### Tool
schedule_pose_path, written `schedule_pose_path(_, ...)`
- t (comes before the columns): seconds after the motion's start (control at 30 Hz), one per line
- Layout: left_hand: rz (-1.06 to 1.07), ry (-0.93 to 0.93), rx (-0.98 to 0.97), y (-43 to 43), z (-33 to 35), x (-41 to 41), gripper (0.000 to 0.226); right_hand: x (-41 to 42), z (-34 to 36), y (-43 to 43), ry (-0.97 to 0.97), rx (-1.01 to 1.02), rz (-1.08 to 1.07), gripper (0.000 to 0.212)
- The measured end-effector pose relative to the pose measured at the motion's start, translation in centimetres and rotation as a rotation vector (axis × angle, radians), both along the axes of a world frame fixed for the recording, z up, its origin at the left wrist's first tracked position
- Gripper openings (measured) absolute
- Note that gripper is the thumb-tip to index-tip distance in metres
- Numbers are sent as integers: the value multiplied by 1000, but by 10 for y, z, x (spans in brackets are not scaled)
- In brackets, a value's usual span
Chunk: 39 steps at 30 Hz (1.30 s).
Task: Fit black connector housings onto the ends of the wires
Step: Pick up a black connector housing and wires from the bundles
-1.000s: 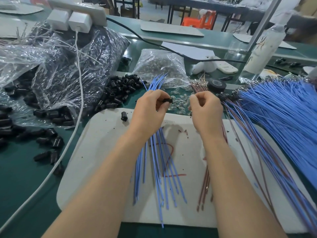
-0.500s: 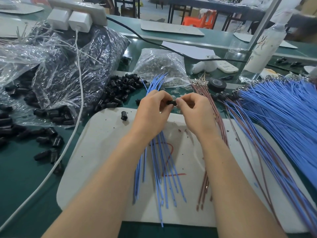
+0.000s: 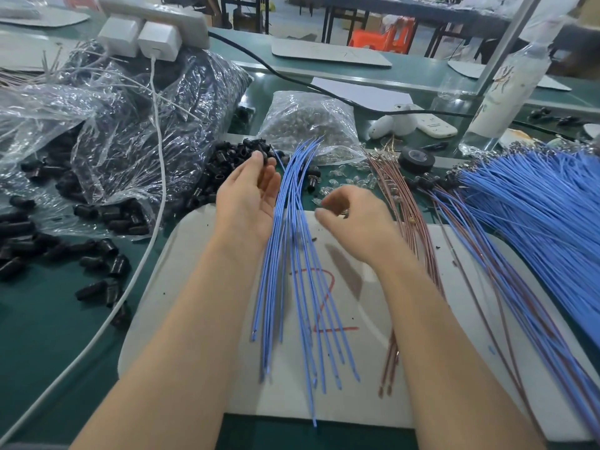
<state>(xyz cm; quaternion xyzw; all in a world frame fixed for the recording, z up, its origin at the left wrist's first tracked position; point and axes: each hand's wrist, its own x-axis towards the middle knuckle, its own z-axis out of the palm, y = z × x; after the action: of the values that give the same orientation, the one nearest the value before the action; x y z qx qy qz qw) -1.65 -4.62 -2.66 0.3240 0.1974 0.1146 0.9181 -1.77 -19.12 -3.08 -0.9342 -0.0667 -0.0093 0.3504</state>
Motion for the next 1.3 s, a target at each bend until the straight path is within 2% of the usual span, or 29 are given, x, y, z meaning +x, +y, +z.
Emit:
schedule_pose_path(0.1,-1,-14,-10,0,-1,3,5,-8,-5,20,13,-224,62,39)
schedule_pose_path(0.17,-10,-21,26,-1,-2,5,1,-10,-11,31,12,-350,66,38)
schedule_pose_path(0.33,-48,-9,212,-6,-5,6,6,-7,-11,33,38,-258,6,23)
schedule_pose_path(0.47,-83,-18,449,-12,-8,4,7,-3,-4,14,83,-58,-15,22)
schedule_pose_path(0.53,-118,-18,529,-15,-10,4,7,-2,3,3,134,169,2,21)
schedule_pose_path(0.6,-190,0,614,-19,-12,4,8,-3,13,-6,249,620,51,16)
schedule_pose_path(0.7,-288,41,792,-23,-16,5,10,-6,29,-24,330,1313,323,3)
schedule_pose_path(0.77,-299,39,862,-23,-17,4,9,-6,35,-33,277,1541,427,7)
schedule_pose_path(0.83,-279,9,930,-23,-17,3,8,-3,33,-34,137,1497,209,13)
schedule_pose_path(0.9,-242,-38,1040,-24,-18,3,13,0,28,-29,-77,1322,-114,17)
schedule_pose_path(0.97,-195,-94,1142,-24,-19,3,14,2,24,-26,-245,1197,-298,15)
schedule_pose_path(1.1,-125,-195,1218,-27,-19,0,11,5,21,-27,-385,1124,-383,15)
schedule_pose_path(1.2,-218,-212,1161,-31,-18,-2,8,5,17,-22,-371,1136,-372,14)
schedule_pose_path(1.3,-326,-225,1104,-35,-18,-4,10,6,14,-18,-308,1255,-349,11)
